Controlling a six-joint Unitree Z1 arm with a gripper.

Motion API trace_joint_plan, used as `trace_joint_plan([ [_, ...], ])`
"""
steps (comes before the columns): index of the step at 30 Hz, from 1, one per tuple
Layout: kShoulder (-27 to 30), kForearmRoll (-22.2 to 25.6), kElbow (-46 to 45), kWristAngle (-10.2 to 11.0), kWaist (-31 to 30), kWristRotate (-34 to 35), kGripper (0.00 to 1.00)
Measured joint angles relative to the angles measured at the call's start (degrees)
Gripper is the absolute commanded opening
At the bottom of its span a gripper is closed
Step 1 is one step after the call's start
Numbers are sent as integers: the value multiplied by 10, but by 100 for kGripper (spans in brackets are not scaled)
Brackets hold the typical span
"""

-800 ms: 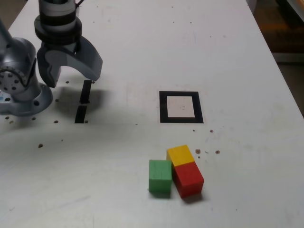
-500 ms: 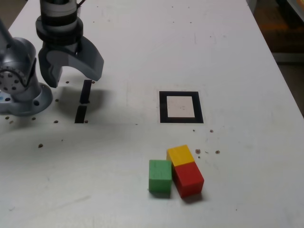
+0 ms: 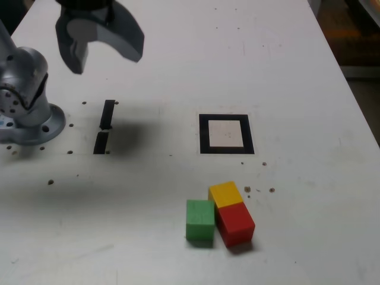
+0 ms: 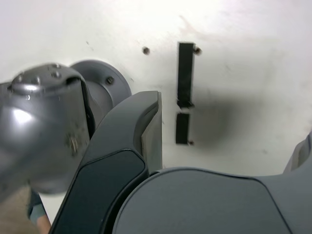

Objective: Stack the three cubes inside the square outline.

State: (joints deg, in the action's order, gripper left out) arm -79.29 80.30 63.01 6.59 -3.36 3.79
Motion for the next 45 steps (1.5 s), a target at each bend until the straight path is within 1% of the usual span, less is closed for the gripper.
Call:
trace_joint_plan([
  [3,-5,1,29,-15,-39,45,96],
  [6,-25,7,66,-25,-85,100,96],
  [8,-50,21,106,-33,-122,142,96],
  [10,-66,26,129,-36,-135,155,96],
  [13,-102,43,181,-54,-177,206,96],
  [16,-156,45,239,-72,-221,262,96],
  [18,-182,45,274,-75,-248,295,96],
  [22,-232,51,345,-76,-298,358,97],
  [25,-278,52,379,-76,-331,411,98],
  [27,-295,52,387,-78,-345,436,98],
  [30,-321,53,407,-88,-357,472,99],
  [34,-374,52,442,-93,-366,517,98],
  [37,-403,52,470,-93,-372,552,98],
  [45,-458,50,530,-86,-370,581,98],
])
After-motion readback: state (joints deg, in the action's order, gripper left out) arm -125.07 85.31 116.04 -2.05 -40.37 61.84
